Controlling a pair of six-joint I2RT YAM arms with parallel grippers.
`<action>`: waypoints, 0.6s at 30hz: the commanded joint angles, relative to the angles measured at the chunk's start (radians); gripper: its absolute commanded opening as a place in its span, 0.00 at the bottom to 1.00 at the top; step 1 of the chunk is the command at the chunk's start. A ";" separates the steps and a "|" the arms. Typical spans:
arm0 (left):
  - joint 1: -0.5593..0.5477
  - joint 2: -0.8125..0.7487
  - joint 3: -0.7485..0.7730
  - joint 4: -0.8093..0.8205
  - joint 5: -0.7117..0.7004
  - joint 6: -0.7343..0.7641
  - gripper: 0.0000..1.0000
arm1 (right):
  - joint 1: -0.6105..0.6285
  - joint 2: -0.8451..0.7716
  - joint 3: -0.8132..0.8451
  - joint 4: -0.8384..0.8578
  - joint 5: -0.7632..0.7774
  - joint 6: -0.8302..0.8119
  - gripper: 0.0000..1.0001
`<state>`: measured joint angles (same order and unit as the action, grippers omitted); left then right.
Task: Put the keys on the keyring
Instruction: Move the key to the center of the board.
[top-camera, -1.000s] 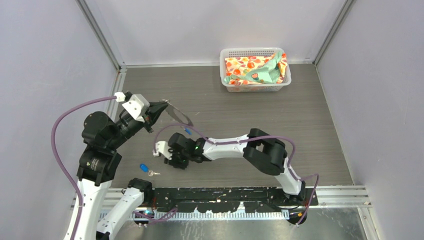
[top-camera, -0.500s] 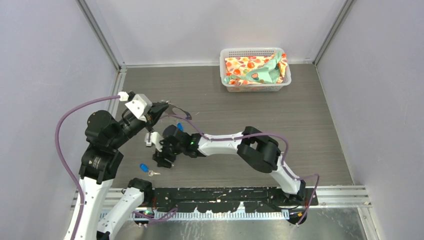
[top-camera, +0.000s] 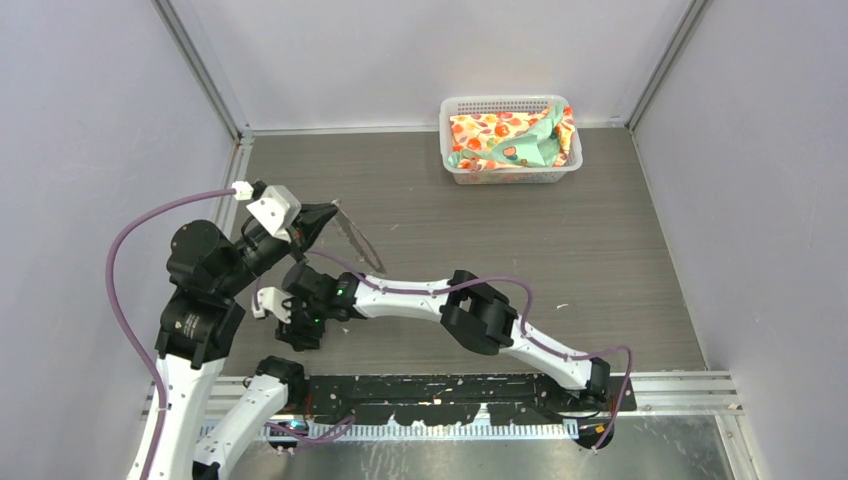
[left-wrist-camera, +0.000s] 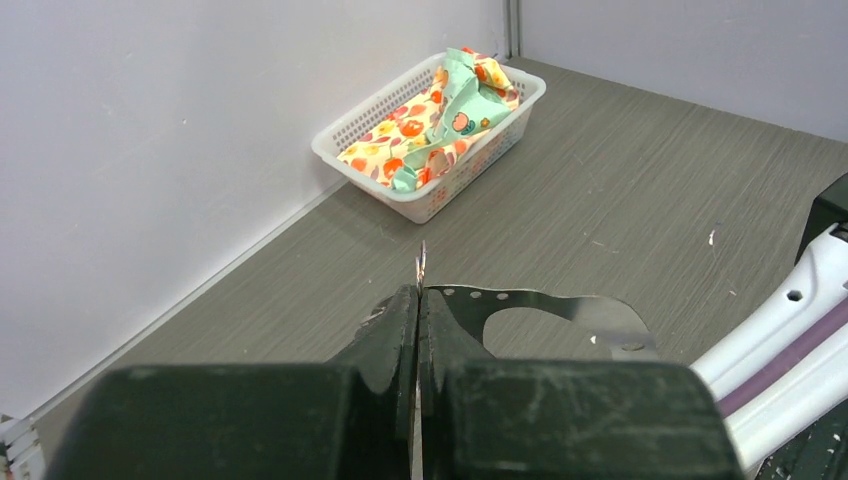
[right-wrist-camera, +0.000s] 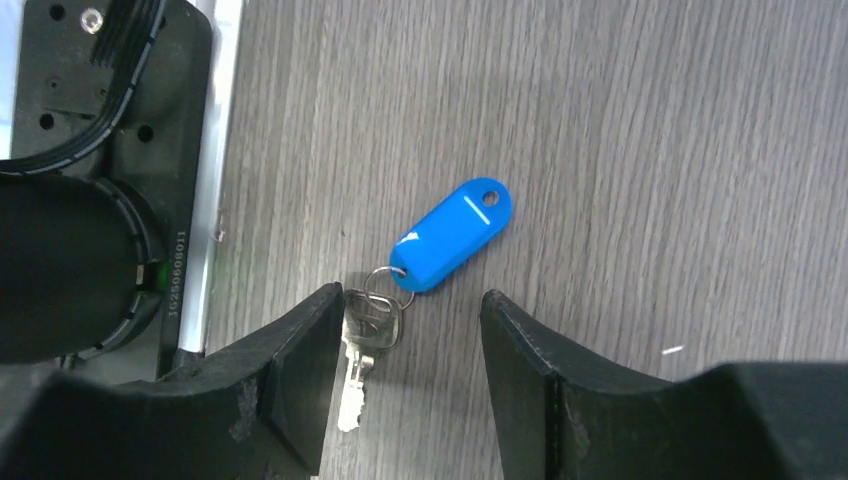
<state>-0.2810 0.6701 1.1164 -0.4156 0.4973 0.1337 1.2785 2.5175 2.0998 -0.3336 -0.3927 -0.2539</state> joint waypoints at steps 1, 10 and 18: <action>0.003 -0.007 0.043 0.049 -0.013 -0.017 0.00 | 0.017 0.017 0.071 -0.130 0.057 -0.060 0.56; 0.003 -0.001 0.039 0.047 -0.027 -0.007 0.00 | 0.011 -0.124 -0.213 0.007 0.144 -0.066 0.12; 0.003 -0.012 0.024 0.043 -0.044 0.007 0.00 | -0.039 -0.338 -0.574 0.203 0.221 -0.014 0.01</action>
<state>-0.2810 0.6701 1.1164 -0.4164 0.4667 0.1356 1.2739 2.2669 1.6653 -0.1745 -0.2596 -0.2913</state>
